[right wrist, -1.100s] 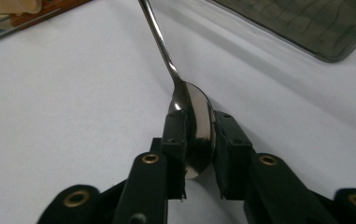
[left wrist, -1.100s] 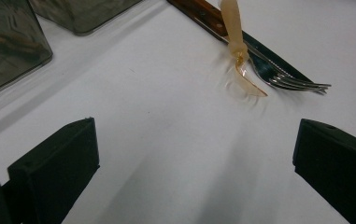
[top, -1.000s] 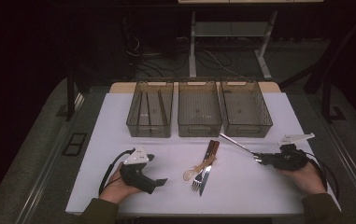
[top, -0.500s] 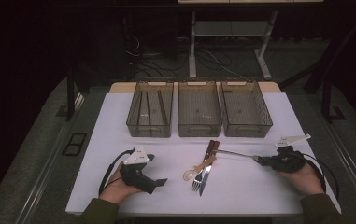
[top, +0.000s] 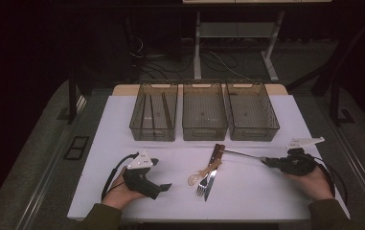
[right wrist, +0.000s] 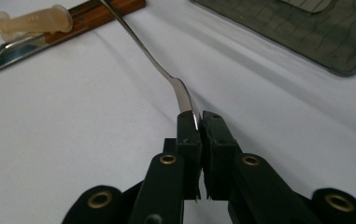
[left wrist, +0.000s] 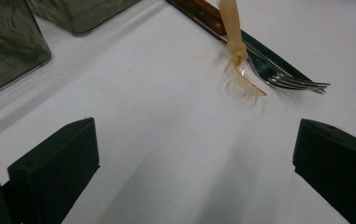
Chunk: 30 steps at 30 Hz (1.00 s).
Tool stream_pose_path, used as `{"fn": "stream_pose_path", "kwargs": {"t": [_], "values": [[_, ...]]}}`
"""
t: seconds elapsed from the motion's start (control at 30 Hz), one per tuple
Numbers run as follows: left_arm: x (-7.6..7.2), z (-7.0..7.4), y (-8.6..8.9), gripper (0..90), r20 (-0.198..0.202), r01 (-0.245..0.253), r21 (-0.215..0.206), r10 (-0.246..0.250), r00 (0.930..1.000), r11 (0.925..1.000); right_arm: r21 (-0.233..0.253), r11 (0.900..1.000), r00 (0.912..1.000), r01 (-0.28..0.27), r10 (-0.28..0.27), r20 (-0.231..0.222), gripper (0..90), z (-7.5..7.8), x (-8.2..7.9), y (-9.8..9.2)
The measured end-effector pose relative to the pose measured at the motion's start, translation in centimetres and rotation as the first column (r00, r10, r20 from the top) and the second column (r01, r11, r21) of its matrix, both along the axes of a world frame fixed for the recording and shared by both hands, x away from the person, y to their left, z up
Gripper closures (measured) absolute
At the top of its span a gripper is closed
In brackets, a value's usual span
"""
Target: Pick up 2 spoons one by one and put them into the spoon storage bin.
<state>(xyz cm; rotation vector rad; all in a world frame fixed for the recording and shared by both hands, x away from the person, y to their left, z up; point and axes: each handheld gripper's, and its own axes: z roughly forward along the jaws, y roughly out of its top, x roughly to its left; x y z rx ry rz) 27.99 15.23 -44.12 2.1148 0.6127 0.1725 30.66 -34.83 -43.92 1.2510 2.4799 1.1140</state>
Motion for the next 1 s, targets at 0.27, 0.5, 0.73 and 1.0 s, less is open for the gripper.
{"fn": "stream_pose_path", "kwargs": {"t": [0.27,0.5,0.73,1.0], "values": [[0.0,0.0,0.0,0.0,0.000,0.000,0.001,0.000,1.0000,1.0000,0.019,1.000,0.9998,0.012,-0.013,0.018,86.1,0.4,-0.2,0.0],[0.0,0.0,0.0,0.0,0.001,0.001,0.002,-0.001,1.0000,1.0000,0.034,0.999,0.9992,0.022,-0.023,0.031,86.2,0.8,-0.2,0.3],[0.0,0.0,0.0,0.0,0.001,0.001,0.004,-0.001,1.0000,1.0000,0.060,0.998,0.9985,0.030,-0.033,0.044,86.2,1.1,-0.3,0.9],[0.1,0.0,0.0,0.0,0.000,0.002,0.005,-0.002,1.0000,1.0000,0.081,0.996,0.9971,0.030,-0.036,0.067,86.2,1.7,-0.3,2.0]]}}
